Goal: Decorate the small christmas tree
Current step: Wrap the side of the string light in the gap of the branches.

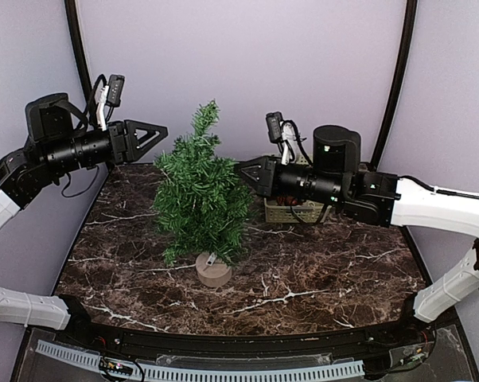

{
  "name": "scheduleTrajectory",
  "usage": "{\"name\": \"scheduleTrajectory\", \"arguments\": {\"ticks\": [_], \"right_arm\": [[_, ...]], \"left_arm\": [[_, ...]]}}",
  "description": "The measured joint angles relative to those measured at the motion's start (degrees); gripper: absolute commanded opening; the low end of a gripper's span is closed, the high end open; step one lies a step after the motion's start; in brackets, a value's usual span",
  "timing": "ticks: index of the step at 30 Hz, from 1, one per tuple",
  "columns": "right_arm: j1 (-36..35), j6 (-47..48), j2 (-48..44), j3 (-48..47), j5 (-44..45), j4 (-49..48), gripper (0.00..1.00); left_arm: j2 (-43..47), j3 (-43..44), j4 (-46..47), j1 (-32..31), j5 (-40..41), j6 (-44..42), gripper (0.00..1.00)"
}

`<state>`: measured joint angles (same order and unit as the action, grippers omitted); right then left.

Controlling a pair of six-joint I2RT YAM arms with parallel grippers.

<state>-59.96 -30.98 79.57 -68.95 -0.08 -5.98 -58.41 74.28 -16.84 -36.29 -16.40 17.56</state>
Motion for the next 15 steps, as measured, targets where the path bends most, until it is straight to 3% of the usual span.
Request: {"name": "scheduleTrajectory", "arguments": {"ticks": [8,15], "right_arm": [[-0.2,-1.1,0.0,1.4,-1.6,-0.2,0.01],[-0.4,-2.4,-0.3,3.0,-3.4,-0.9,0.29]], "left_arm": [[0.0,-1.2,0.0,0.0,0.2,0.0,0.67],[0.1,-1.2,0.0,0.0,0.9,0.1,0.70]]}}
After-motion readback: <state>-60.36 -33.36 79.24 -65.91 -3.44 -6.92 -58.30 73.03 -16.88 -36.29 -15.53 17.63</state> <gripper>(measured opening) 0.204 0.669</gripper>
